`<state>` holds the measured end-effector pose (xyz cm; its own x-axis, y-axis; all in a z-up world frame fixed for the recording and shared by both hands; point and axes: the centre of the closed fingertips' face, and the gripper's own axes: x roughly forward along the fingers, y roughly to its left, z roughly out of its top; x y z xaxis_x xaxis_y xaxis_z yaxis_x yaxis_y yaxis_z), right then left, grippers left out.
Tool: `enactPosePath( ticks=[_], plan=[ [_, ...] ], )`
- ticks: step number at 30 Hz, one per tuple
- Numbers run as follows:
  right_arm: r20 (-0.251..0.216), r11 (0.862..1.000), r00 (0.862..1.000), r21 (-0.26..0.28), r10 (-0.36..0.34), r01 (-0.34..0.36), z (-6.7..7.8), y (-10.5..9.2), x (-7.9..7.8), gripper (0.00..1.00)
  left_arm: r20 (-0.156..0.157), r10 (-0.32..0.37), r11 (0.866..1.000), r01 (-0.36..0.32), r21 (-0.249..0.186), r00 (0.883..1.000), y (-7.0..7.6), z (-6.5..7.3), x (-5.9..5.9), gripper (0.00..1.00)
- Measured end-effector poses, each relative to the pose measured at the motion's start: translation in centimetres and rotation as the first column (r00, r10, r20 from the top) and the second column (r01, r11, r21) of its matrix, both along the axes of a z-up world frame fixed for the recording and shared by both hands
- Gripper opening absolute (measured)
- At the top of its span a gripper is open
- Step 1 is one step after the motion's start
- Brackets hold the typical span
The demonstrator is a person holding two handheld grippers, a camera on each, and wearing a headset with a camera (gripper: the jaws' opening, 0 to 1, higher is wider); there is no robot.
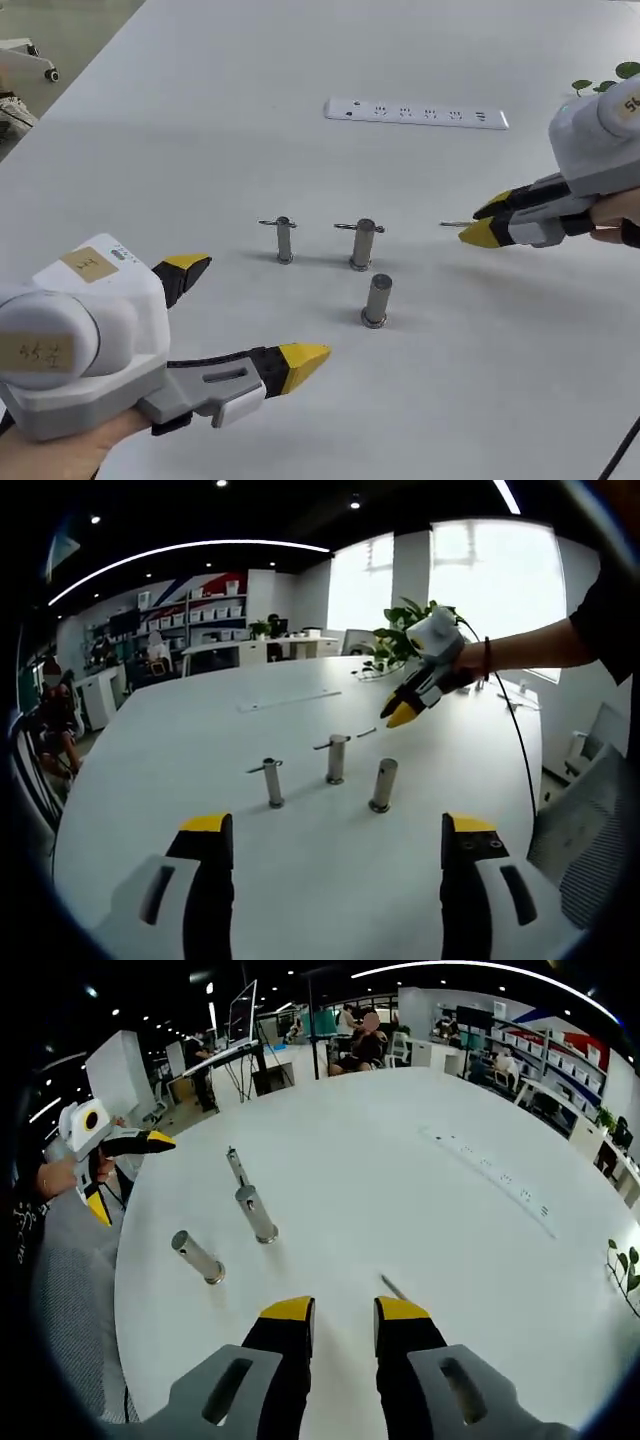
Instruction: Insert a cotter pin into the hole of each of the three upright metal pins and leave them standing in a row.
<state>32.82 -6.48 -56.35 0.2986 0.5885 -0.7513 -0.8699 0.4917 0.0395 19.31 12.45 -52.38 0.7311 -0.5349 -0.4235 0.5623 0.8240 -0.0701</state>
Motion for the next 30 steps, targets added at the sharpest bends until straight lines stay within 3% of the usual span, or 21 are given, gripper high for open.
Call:
enactPosePath(
  ticks=[5, 15, 23, 27, 30],
  plan=[
    [-0.010, 1.000, 1.000, -0.022, -0.002, 0.002, -0.7, -0.5, 1.2, 0.17, -0.011, 0.000, 1.000, 0.000, 0.003, 1.000, 0.1, -0.4, -0.1, 0.83],
    [-0.022, 0.992, 0.999, -0.124, 0.036, -0.039, -2.4, -1.6, 2.7, 0.14, -0.016, -0.001, 1.000, 0.001, -0.008, 1.000, 0.2, -0.6, -0.1, 0.79],
    [-0.041, 0.986, 0.998, -0.154, 0.051, -0.056, -2.9, -2.0, 3.6, 0.10, -0.017, 0.001, 1.000, -0.001, -0.012, 1.000, 0.2, -0.8, -0.1, 0.78],
    [-0.055, 0.973, 0.994, -0.202, 0.098, -0.108, -3.2, -2.3, 3.6, 0.10, -0.019, 0.003, 1.000, -0.004, -0.015, 1.000, 0.2, -0.9, -0.1, 0.77],
    [-0.075, 0.971, 0.991, -0.207, 0.109, -0.122, -3.3, -2.3, 3.6, 0.09, -0.020, 0.003, 1.000, -0.003, -0.017, 1.000, 0.2, -0.9, -0.1, 0.77]
  ],
)
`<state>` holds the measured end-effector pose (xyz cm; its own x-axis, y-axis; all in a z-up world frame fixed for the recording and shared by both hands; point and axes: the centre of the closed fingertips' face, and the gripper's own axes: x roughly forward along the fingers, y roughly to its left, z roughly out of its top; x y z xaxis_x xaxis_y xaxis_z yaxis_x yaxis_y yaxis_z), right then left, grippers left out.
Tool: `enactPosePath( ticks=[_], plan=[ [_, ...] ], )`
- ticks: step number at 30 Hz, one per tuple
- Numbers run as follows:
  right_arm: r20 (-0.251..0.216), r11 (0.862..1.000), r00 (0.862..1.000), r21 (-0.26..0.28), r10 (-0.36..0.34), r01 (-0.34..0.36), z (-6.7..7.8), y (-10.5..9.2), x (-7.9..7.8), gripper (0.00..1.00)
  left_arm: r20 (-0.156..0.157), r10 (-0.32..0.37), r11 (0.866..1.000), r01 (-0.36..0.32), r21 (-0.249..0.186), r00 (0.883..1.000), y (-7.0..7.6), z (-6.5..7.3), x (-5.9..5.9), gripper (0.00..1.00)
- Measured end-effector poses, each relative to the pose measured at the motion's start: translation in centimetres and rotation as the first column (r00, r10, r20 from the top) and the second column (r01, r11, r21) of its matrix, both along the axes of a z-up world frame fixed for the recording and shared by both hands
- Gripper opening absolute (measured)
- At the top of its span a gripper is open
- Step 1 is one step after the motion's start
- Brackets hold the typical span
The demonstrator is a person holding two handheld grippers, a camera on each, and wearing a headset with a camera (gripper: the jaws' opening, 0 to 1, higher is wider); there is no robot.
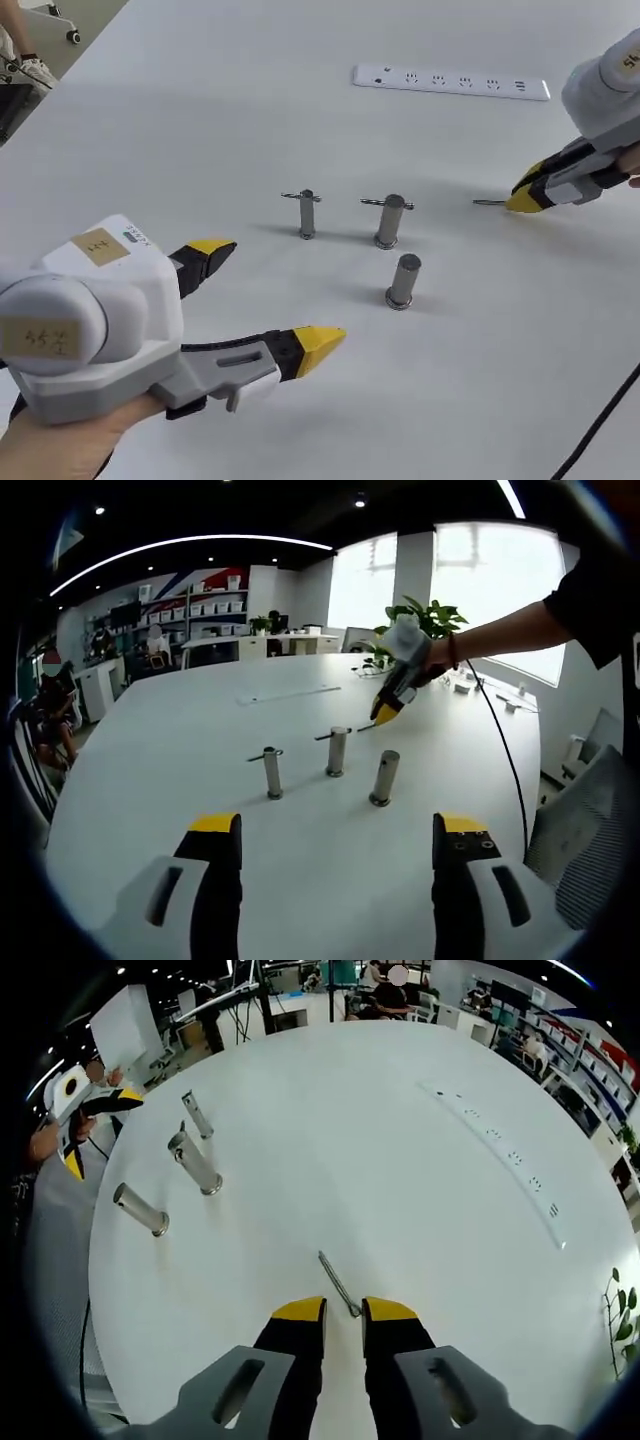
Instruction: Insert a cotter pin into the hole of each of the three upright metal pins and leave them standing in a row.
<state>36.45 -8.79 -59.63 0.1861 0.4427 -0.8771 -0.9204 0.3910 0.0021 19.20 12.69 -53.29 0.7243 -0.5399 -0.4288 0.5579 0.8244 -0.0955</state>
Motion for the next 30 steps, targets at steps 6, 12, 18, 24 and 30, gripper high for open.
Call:
enactPosePath(
  ticks=[6, 12, 18, 24, 30],
  plan=[
    [-0.026, 0.998, 0.999, -0.036, 0.046, -0.047, -0.3, -0.1, -0.2, 0.09, -0.001, -0.007, 1.000, 0.007, -0.002, 1.000, -0.1, 0.0, -0.1, 0.77],
    [-0.052, 0.993, 0.994, -0.064, 0.094, -0.097, -0.8, 0.1, -0.6, 0.08, -0.004, -0.012, 1.000, 0.012, 0.005, 1.000, -0.1, -0.1, -0.2, 0.76],
    [-0.062, 0.987, 0.992, -0.103, 0.114, -0.120, -0.7, 0.1, -0.5, 0.07, -0.003, -0.012, 1.000, 0.012, 0.006, 1.000, 0.0, -0.2, -0.1, 0.76],
    [-0.038, 0.945, 0.972, -0.229, 0.231, -0.234, -0.9, -0.2, -0.3, 0.02, -0.004, -0.015, 1.000, 0.015, 0.007, 1.000, -0.1, -0.2, 0.0, 0.76],
    [-0.042, 0.903, 0.950, -0.300, 0.309, -0.307, -1.0, -0.1, -0.5, 0.00, -0.005, -0.015, 1.000, 0.015, 0.007, 1.000, -0.1, -0.2, 0.0, 0.76]
  ],
)
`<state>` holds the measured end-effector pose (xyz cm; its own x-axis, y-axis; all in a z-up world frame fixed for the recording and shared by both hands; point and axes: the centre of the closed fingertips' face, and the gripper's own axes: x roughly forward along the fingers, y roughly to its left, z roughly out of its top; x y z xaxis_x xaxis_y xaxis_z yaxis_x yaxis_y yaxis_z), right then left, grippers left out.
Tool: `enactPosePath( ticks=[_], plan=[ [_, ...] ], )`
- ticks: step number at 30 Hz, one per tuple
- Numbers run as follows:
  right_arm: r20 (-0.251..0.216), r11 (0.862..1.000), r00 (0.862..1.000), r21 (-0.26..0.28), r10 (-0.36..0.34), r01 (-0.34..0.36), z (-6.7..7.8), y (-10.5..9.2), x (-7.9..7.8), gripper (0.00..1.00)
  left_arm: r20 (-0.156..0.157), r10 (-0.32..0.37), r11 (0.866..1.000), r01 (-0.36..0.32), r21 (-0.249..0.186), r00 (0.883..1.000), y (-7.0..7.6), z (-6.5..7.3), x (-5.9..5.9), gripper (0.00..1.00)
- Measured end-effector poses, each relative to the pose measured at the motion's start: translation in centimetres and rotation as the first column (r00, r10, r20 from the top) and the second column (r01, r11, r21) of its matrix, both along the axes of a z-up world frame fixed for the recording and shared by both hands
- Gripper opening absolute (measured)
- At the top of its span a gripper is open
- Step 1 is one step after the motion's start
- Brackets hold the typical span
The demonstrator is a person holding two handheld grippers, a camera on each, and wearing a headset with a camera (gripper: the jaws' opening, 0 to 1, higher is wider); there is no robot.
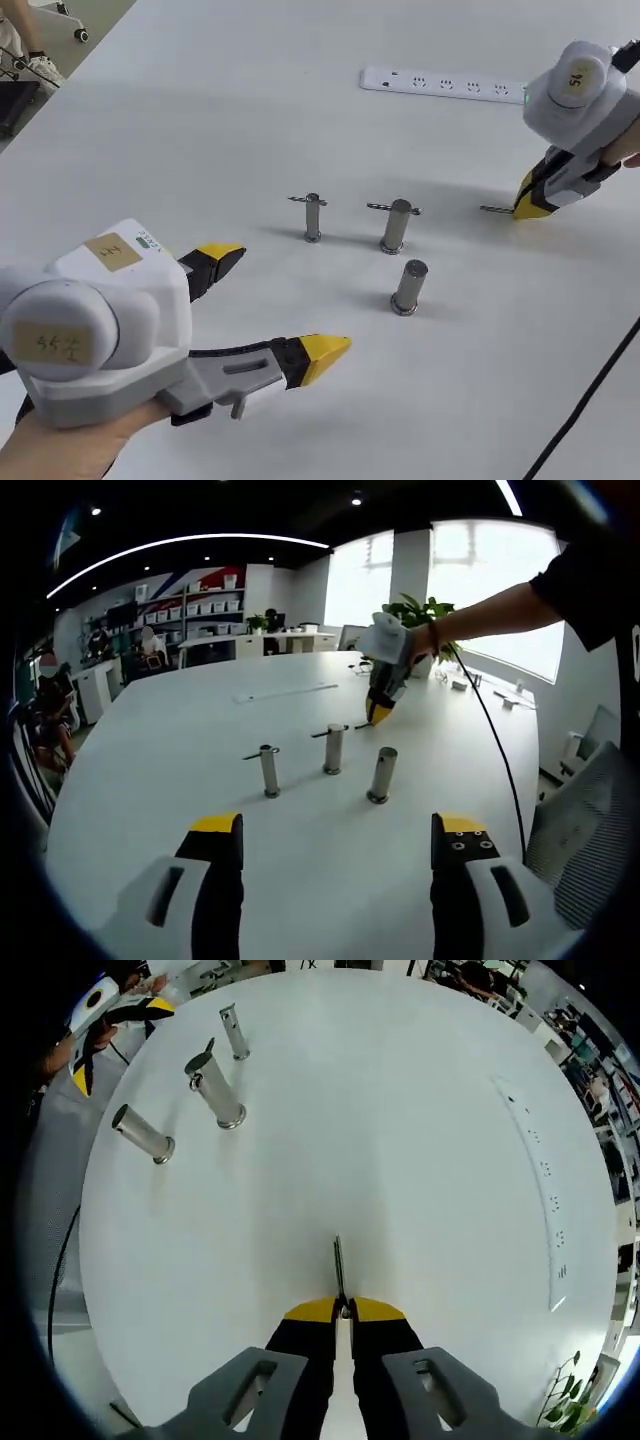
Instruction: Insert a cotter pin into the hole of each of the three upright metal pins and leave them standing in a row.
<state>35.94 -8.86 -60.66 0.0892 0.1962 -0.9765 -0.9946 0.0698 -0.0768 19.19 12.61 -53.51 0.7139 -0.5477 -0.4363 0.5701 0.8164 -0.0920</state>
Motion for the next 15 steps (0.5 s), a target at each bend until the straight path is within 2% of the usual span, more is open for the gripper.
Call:
enactPosePath(
  ticks=[8, 15],
  plan=[
    [0.001, 0.998, 0.999, -0.048, 0.035, -0.035, -0.2, -0.3, 0.5, 0.00, -0.002, -0.003, 1.000, 0.003, 0.001, 1.000, -0.1, 0.0, 0.1, 0.76],
    [-0.002, 0.999, 1.000, -0.033, 0.012, -0.012, -0.4, -0.8, 1.4, 0.00, -0.007, 0.005, 1.000, -0.005, 0.008, 1.000, 0.1, -0.2, 0.2, 0.75]
  ],
)
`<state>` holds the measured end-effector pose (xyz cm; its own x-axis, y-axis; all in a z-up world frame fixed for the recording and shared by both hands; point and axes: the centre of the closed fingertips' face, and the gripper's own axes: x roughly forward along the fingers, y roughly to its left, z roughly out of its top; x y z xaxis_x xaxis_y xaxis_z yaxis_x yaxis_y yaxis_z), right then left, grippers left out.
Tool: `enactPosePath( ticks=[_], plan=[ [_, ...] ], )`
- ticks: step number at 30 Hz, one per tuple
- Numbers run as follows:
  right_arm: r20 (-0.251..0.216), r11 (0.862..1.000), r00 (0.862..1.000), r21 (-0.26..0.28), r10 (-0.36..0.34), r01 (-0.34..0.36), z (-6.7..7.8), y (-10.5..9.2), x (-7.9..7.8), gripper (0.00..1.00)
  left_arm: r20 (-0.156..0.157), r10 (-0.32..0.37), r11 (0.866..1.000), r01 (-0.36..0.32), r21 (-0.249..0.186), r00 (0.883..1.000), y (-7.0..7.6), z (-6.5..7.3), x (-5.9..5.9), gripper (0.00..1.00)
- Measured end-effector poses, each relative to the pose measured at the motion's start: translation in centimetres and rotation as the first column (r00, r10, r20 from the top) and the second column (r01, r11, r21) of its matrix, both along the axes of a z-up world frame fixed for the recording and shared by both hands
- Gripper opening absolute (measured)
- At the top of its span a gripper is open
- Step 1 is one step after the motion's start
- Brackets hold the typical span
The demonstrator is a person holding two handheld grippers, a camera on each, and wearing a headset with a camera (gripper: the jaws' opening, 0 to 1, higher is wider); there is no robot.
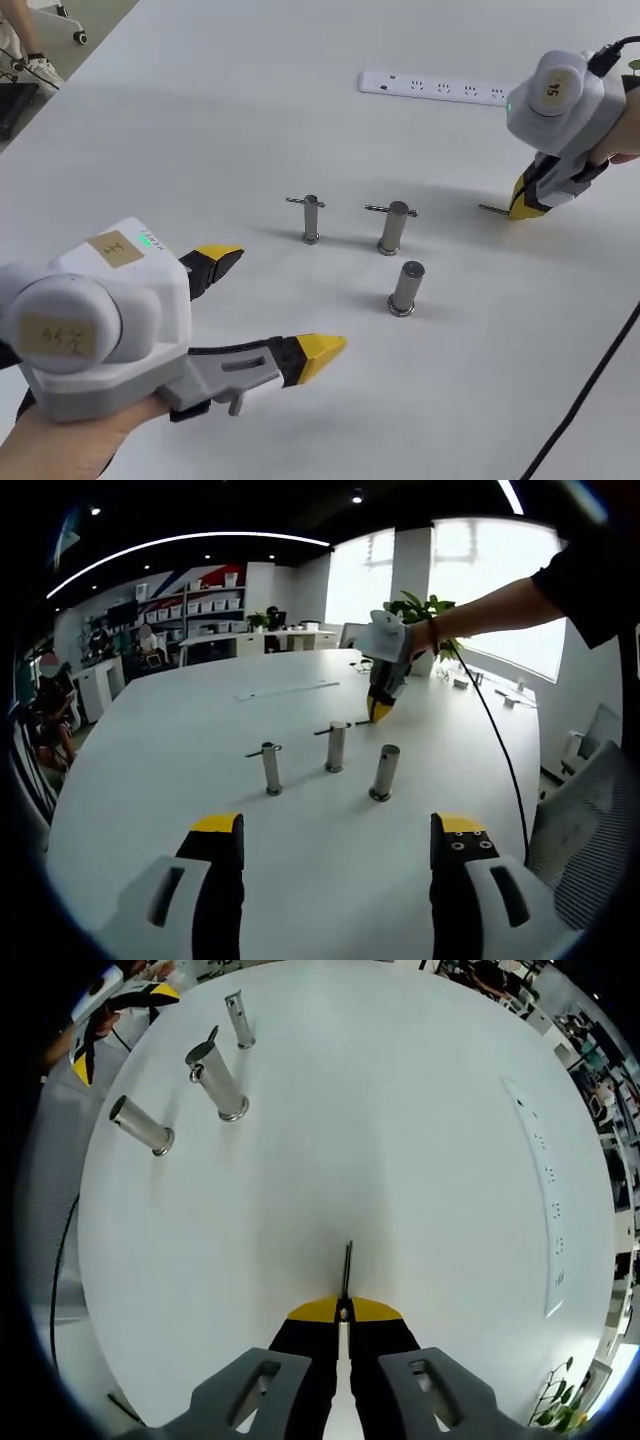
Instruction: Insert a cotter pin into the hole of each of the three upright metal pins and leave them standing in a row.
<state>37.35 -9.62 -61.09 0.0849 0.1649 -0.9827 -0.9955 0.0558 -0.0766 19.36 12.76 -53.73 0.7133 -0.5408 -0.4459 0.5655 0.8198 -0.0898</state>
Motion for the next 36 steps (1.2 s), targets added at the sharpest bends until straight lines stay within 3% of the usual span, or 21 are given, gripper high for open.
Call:
enactPosePath(
  ticks=[10, 16, 30, 36],
  plan=[
    [-0.008, 0.999, 1.000, -0.032, -0.021, 0.021, -0.3, -0.8, 0.3, 0.00, -0.002, -0.005, 1.000, 0.005, 0.004, 1.000, -0.1, -0.1, -0.1, 0.75],
    [-0.009, 0.998, 0.999, -0.042, -0.045, 0.044, 0.1, -1.1, -0.6, 0.00, 0.002, -0.002, 1.000, 0.002, 0.004, 1.000, -0.1, 0.0, -0.1, 0.75],
    [-0.027, 0.993, 0.996, -0.082, -0.090, 0.088, 2.2, -1.0, -4.4, 0.00, 0.022, -0.011, 1.000, 0.011, -0.015, 1.000, -0.5, 0.7, -0.2, 0.74],
    [-0.049, 0.991, 0.993, -0.084, -0.105, 0.101, 3.2, -0.3, -7.5, 0.00, 0.024, -0.015, 1.000, 0.016, -0.027, 1.000, -0.7, 0.9, -0.4, 0.73]
  ],
)
